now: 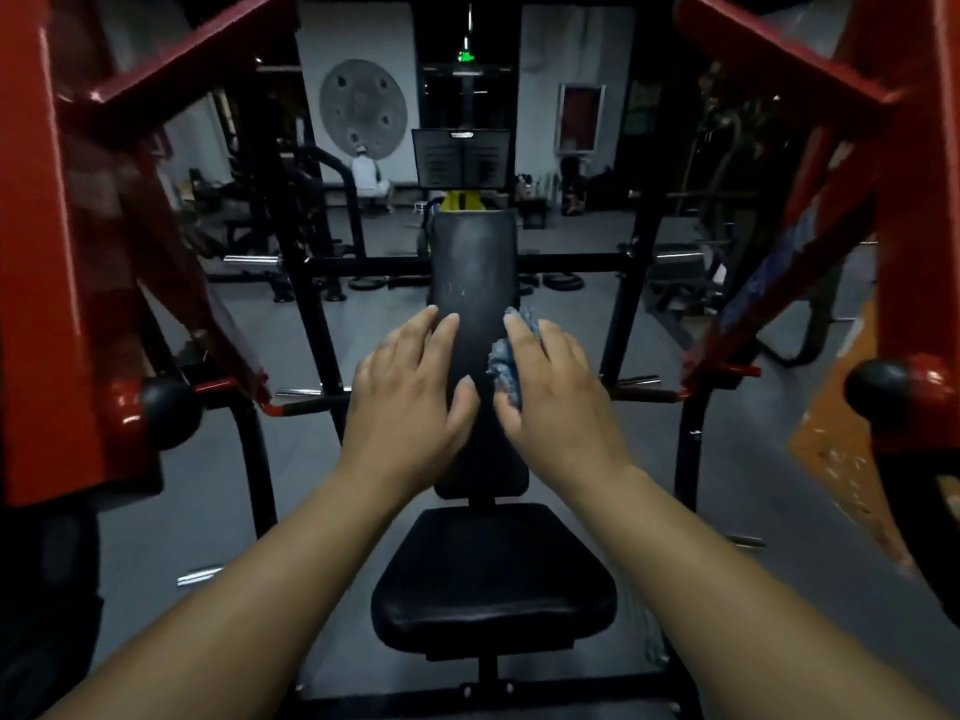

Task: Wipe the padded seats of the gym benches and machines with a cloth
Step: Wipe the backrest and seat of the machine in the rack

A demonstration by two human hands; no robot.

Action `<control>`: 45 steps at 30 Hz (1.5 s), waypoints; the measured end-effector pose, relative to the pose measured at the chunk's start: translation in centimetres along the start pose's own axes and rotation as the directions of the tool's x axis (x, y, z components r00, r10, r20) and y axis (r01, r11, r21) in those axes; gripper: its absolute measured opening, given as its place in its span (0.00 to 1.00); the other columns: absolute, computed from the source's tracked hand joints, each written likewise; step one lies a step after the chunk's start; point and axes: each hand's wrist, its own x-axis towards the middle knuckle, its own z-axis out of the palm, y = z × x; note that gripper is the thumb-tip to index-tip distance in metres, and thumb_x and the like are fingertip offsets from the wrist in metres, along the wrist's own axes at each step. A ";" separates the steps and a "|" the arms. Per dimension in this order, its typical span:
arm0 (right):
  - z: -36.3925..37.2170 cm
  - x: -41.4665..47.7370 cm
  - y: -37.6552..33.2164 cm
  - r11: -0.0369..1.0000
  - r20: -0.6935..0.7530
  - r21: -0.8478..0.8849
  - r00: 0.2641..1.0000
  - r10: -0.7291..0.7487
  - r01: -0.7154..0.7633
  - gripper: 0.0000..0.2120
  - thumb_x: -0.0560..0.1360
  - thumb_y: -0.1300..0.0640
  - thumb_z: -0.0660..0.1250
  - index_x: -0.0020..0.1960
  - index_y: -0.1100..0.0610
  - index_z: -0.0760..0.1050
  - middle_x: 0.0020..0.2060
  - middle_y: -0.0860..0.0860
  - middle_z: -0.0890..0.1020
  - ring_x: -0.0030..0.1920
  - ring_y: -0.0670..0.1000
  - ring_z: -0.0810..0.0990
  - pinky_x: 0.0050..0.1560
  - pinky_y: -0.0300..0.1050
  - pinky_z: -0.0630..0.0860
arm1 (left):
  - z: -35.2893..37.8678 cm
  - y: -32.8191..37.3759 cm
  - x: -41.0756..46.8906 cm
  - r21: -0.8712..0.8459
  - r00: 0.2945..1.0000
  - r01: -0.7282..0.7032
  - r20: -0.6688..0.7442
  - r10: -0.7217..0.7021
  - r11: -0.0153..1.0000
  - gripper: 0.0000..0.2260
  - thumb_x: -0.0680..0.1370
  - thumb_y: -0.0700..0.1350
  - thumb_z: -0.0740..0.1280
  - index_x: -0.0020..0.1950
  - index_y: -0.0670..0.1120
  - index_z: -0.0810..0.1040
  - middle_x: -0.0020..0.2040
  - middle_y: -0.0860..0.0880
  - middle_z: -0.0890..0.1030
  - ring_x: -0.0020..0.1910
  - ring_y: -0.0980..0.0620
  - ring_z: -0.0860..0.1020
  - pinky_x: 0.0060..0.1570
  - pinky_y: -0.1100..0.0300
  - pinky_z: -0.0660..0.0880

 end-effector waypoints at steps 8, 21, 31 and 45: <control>6.5 6.6 5.4 0.999 0.058 0.022 0.998 0.034 -0.036 0.32 0.76 0.54 0.69 0.77 0.57 0.62 0.67 0.57 0.71 0.65 0.58 0.71 0.56 0.50 0.76 | 7.3 -1.9 7.4 -0.027 0.991 0.132 0.042 -0.130 0.991 0.27 0.81 0.54 0.57 0.79 0.50 0.58 0.79 0.49 0.59 0.77 0.47 0.58 0.74 0.46 0.55; 15.9 17.7 13.2 0.991 0.126 0.088 0.988 0.087 -0.098 0.33 0.78 0.52 0.67 0.79 0.55 0.59 0.70 0.54 0.68 0.68 0.56 0.68 0.63 0.51 0.72 | 16.7 -5.8 20.3 0.040 0.987 0.149 0.054 -0.151 0.988 0.28 0.81 0.56 0.55 0.80 0.50 0.56 0.80 0.49 0.56 0.77 0.47 0.57 0.74 0.46 0.56; 26.9 28.9 16.3 0.984 0.124 0.099 0.983 0.135 -0.147 0.33 0.78 0.51 0.66 0.79 0.54 0.57 0.70 0.53 0.67 0.68 0.55 0.67 0.64 0.50 0.71 | 26.7 -13.6 32.4 0.000 0.986 0.142 0.089 -0.142 0.990 0.28 0.81 0.56 0.54 0.80 0.50 0.56 0.80 0.49 0.56 0.77 0.48 0.56 0.74 0.46 0.55; 41.0 43.5 22.5 0.992 0.165 0.061 0.982 0.095 -0.106 0.34 0.77 0.52 0.67 0.79 0.55 0.57 0.71 0.54 0.66 0.70 0.55 0.66 0.61 0.51 0.75 | 37.0 -22.4 48.4 -0.002 0.993 0.092 0.070 -0.092 0.996 0.29 0.79 0.58 0.52 0.79 0.49 0.59 0.79 0.48 0.60 0.76 0.47 0.59 0.72 0.46 0.59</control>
